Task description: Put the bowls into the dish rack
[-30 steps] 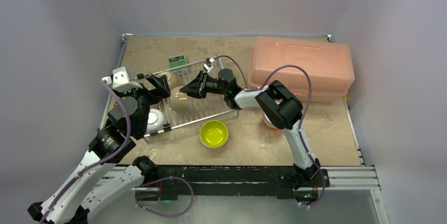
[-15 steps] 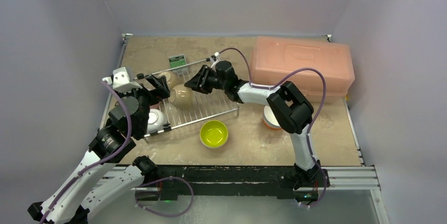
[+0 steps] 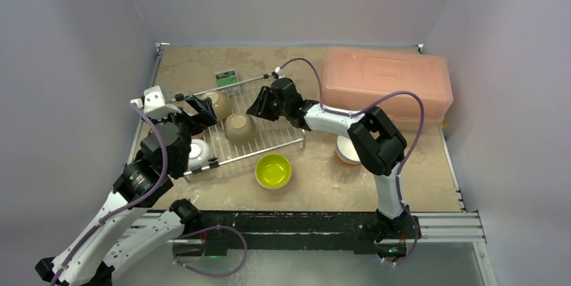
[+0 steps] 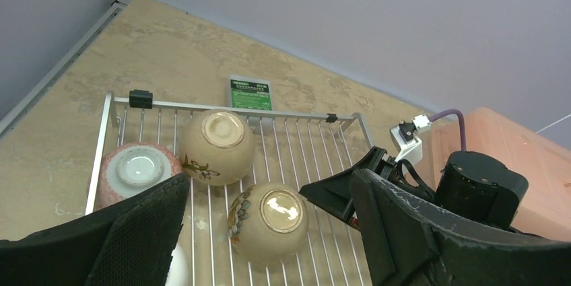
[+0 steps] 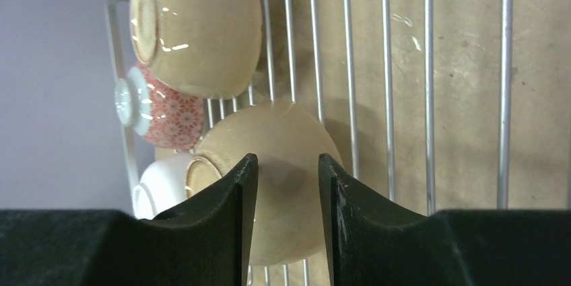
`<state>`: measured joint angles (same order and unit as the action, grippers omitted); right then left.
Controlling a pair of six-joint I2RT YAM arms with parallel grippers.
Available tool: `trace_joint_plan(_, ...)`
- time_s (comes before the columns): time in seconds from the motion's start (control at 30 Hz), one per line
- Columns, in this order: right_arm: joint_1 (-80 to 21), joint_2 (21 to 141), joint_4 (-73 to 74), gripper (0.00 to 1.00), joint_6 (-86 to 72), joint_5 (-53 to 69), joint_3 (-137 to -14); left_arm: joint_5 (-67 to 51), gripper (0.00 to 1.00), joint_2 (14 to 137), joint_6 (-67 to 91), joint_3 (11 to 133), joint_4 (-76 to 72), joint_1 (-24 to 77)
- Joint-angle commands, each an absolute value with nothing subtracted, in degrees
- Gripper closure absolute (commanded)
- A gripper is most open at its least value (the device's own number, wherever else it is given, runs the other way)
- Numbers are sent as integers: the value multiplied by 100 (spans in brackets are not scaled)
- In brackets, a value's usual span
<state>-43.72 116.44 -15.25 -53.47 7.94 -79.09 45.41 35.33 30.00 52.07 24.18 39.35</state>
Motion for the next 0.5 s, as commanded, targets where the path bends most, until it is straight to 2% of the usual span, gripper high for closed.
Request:
trace_joint_plan(0.0,-4545,11264,-610,59,-4782,-47,-8242,4639,11,3547,3144,5428,2459,3927)
trace_joint_plan(0.17,-4592,11131,-447,59,-4428,-501,-8243,4644,11,3577,3147,5434,2469,3924)
trace_joint_plan(0.47,-4789,11515,-137,68,-3990,-156,-8720,4663,11,3638,3153,5436,2483,3922)
